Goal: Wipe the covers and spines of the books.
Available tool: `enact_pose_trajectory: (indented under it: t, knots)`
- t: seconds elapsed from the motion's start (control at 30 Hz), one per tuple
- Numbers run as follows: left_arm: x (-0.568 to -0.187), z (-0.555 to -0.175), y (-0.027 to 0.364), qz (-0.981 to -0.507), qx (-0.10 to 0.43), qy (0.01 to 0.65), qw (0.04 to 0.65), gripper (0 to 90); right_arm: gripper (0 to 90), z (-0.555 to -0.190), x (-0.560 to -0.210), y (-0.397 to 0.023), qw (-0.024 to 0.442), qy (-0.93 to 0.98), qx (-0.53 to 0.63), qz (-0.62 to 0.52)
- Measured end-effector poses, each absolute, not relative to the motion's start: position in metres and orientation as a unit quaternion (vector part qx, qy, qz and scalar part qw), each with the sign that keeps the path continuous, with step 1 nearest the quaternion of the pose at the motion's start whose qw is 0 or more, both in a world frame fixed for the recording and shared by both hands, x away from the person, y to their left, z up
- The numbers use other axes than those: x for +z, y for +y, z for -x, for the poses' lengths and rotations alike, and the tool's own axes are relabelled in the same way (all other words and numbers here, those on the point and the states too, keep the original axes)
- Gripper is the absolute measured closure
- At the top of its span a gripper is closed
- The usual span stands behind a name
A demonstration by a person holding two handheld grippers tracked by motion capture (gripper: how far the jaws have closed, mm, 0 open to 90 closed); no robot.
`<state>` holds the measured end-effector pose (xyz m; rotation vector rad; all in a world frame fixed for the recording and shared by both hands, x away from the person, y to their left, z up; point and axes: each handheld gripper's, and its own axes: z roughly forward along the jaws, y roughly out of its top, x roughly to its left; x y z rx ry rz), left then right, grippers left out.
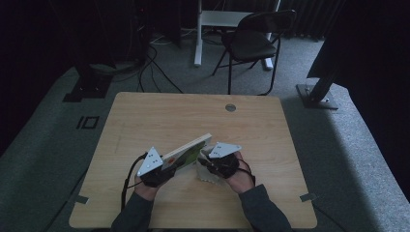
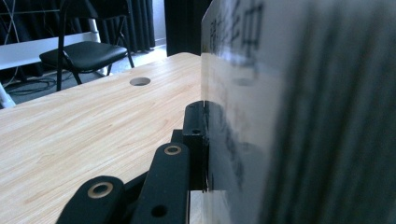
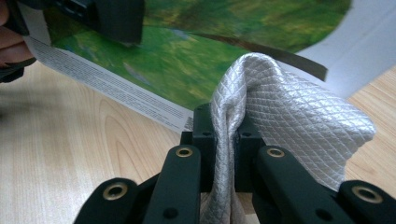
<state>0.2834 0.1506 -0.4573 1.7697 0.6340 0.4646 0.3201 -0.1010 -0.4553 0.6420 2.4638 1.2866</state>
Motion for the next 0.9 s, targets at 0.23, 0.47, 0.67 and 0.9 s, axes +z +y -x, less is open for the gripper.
enact_pose_trajectory:
  t: [0.23, 0.47, 0.67, 0.9]
  knots:
    - [-0.459, -0.285, 0.150, -0.753, 0.196, 0.274, 0.565, 78.1, 83.6, -0.316, -0.456, -0.093, 0.139, 0.859, 0.446, -0.212]
    - [-0.459, -0.285, 0.151, -0.753, 0.197, 0.276, 0.564, 78.1, 83.6, -0.312, -0.458, -0.083, 0.132, 0.863, 0.445, -0.200]
    - [-0.459, -0.285, 0.151, -0.752, 0.197, 0.277, 0.565, 78.1, 83.6, -0.310, -0.457, -0.079, 0.130, 0.865, 0.445, -0.194]
    - [-0.460, -0.286, 0.149, -0.752, 0.196, 0.280, 0.563, 78.1, 83.6, -0.307, -0.457, -0.074, 0.126, 0.867, 0.445, -0.188]
